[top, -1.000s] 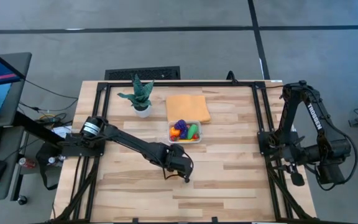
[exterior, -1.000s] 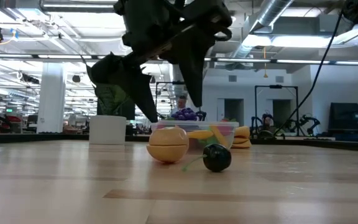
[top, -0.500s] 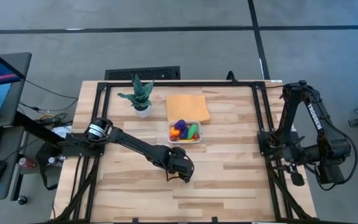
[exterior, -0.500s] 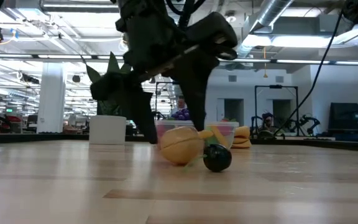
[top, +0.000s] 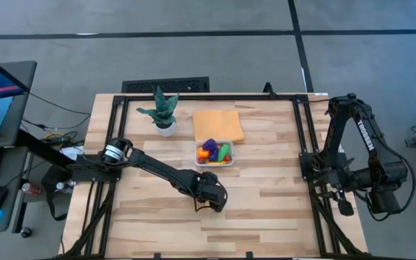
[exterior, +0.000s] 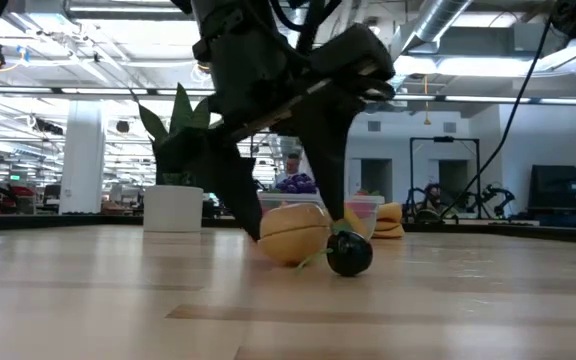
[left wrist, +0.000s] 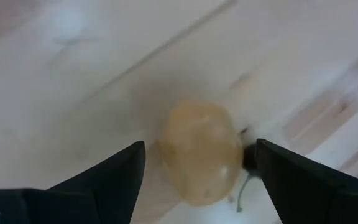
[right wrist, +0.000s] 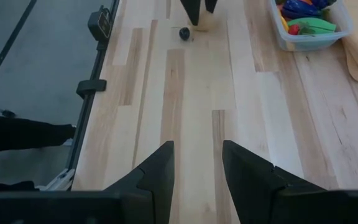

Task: Pick and placing Produce into tupperware
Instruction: Put the brown potato into the transparent bin

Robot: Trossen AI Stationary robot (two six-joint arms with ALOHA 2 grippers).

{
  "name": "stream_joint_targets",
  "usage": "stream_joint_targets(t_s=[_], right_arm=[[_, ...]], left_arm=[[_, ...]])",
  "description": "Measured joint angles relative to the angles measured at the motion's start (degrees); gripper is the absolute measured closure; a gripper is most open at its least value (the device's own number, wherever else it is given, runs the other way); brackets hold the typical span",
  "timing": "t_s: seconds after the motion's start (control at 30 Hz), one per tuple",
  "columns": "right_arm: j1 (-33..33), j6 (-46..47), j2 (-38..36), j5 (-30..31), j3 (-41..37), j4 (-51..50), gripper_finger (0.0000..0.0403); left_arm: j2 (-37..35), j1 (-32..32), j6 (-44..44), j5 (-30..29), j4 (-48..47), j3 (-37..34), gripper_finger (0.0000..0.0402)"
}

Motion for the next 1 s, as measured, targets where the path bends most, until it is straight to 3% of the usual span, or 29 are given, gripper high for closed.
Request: stream_joint_targets(t_s=[0.23,0.7,1.0], right_arm=[[0.01,0.0,0.0,0.11,0.0,0.0,0.0274],[-0.02,0.0,0.0,0.13,-0.02,-0.01,0.0274],[0.01,3.35,0.0,0.17,-2.84,0.33,0.0274]], left_arm=[[2.51,-0.57,-0.03,1.12,4.83,0.09,0.0108],[2.62,-0.76,-0.34,-1.21,4.96,0.09,0.0108],[2.7,-0.78,6.0,-1.86,6.15,0.02,0.0108]])
